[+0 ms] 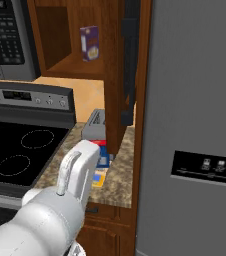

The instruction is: Pick the boxed food and place it on the digital scale for weighing, and close the cabinet.

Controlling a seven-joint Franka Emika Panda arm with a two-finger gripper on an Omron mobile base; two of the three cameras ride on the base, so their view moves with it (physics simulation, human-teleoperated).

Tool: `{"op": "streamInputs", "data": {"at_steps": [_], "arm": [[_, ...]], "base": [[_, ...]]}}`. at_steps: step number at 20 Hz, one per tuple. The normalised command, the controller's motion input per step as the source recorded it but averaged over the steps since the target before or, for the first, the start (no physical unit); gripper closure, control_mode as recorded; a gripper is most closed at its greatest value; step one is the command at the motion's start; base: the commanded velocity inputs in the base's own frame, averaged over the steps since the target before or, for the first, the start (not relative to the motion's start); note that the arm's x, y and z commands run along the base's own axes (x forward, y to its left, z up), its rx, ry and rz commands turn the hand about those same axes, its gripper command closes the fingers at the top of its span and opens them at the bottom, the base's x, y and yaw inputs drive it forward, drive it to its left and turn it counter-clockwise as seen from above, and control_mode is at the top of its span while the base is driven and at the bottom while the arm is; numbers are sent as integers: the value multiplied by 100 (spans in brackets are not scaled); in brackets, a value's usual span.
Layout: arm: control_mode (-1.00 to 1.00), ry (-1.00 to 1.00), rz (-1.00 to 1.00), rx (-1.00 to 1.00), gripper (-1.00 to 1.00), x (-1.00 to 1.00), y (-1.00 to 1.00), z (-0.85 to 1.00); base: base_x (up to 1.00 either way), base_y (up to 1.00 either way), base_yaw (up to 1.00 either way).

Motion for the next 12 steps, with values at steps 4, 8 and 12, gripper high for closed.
{"op": "streamInputs", "data": {"at_steps": [4, 8, 12], "arm": [[-100, -13, 13, 7, -100, 31, -28, -3], [-100, -13, 11, 6, -100, 43, -21, -2], [-100, -15, 13, 1, -100, 8, 0, 7]], "base": [[0, 0, 0], [0, 0, 0], [0, 0, 0]]}}
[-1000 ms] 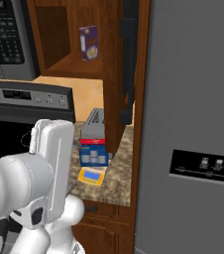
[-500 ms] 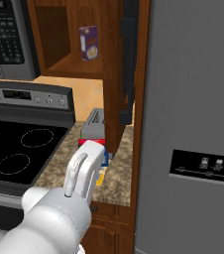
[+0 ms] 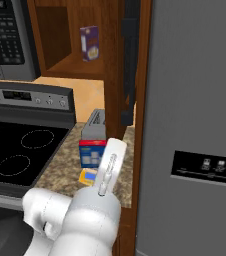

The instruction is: Pick the boxed food and place it on the digital scale for weighing, and close the cabinet.

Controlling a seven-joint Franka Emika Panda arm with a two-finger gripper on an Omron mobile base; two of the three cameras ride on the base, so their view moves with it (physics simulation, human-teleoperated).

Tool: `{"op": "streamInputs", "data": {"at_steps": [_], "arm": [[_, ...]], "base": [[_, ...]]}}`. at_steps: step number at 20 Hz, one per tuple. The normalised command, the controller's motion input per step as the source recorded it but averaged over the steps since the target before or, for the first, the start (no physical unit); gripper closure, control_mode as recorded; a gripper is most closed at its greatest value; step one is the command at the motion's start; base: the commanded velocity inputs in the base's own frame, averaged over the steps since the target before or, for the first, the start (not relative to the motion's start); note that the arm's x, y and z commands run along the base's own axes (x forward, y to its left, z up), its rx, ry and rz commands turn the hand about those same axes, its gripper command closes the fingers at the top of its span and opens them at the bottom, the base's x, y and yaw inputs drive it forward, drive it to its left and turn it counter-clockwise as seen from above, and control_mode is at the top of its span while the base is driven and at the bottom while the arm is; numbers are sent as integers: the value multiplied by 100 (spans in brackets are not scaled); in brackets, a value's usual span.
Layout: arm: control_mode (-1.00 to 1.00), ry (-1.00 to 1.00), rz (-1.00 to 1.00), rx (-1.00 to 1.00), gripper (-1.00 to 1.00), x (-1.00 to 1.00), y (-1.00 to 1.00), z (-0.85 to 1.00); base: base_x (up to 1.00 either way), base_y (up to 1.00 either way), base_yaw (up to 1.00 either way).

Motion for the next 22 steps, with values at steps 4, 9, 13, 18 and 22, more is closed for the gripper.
{"op": "streamInputs", "data": {"at_steps": [4, 9, 13, 18, 22], "arm": [[-100, -10, 17, 0, -100, 26, 1, 11], [-100, -3, 14, 2, -100, 38, -23, 2], [-100, 0, 0, 0, -100, 36, -11, 0], [-100, -1, 0, 0, -100, 51, -1, 0], [-100, -5, 0, 0, -100, 51, 0, 0]], "base": [[0, 0, 0], [0, 0, 0], [0, 0, 0], [0, 0, 0], [0, 0, 0]]}}
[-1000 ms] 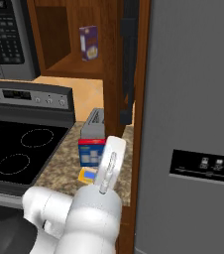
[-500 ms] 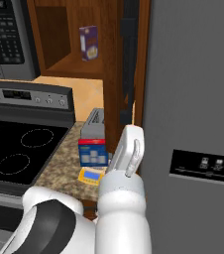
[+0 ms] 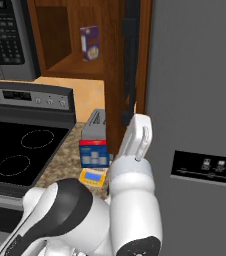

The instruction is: Pick the boxed food and place it on the digital scale for weighing, and close the cabinet.

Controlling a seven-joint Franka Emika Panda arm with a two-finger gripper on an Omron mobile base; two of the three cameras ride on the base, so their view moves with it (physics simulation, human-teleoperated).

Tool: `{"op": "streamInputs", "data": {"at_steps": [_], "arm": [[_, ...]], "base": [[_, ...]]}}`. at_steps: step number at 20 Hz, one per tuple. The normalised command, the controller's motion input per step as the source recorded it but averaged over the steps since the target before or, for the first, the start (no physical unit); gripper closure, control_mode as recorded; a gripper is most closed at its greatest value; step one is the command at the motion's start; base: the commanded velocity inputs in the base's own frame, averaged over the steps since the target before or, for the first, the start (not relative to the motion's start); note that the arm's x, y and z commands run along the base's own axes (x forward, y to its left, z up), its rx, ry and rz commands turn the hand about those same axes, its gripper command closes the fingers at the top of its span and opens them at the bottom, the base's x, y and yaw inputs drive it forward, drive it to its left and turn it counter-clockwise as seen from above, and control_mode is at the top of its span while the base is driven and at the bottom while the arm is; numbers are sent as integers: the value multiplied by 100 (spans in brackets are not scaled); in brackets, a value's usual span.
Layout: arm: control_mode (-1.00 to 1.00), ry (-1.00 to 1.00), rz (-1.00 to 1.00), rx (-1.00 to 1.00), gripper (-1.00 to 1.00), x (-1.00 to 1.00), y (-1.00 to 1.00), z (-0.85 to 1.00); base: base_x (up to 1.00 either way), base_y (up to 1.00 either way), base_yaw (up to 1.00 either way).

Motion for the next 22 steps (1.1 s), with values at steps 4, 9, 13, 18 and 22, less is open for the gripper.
{"op": "streamInputs", "data": {"at_steps": [4, 9, 13, 18, 22], "arm": [[-100, -4, 0, 0, -100, 43, 0, 0], [-100, -12, 2, 0, -100, 21, 17, 15], [-100, -17, 3, -2, -100, 18, 76, 29], [-100, -16, 0, -1, -100, 45, 88, 21], [-100, -16, 0, 0, -100, 48, 84, 30]], "base": [[0, 0, 0], [0, 0, 0], [0, 0, 0], [0, 0, 0], [0, 0, 0]]}}
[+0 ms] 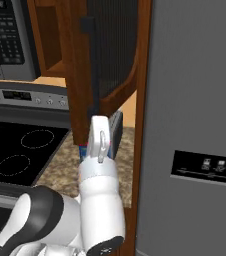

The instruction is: Pick the boxed food and place it on the digital scale for weighing, and close the cabinet.

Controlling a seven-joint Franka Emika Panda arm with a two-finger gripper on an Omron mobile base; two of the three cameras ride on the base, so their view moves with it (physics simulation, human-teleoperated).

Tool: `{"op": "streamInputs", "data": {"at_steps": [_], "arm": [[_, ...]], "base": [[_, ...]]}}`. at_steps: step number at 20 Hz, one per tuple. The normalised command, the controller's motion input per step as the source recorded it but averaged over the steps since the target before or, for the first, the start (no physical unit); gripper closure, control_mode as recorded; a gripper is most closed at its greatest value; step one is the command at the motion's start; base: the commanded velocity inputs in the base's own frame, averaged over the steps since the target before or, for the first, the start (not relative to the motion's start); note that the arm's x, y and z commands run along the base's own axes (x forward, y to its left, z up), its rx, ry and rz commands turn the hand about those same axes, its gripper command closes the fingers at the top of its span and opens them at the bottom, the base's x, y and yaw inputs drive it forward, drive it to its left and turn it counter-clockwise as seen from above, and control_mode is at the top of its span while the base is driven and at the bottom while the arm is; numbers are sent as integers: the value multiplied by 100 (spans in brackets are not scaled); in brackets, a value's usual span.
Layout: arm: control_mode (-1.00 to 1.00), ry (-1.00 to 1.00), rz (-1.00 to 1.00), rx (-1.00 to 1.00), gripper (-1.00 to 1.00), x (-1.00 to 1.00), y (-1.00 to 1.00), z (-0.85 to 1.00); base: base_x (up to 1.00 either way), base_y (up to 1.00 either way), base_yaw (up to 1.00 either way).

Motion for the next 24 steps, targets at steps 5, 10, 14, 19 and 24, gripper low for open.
{"op": "streamInputs", "data": {"at_steps": [5, 10, 14, 19, 24], "arm": [[-100, -9, 0, 0, -100, 42, 81, 42], [-100, -3, 0, 0, -100, 62, 75, 42], [-100, -3, 0, 0, -100, 69, 74, 40], [-100, -3, 0, 0, -100, 79, 79, 28], [-100, -8, 0, 0, -100, 77, 70, 29]], "base": [[0, 0, 0], [0, 0, 0], [0, 0, 0], [0, 0, 0], [0, 0, 0]]}}
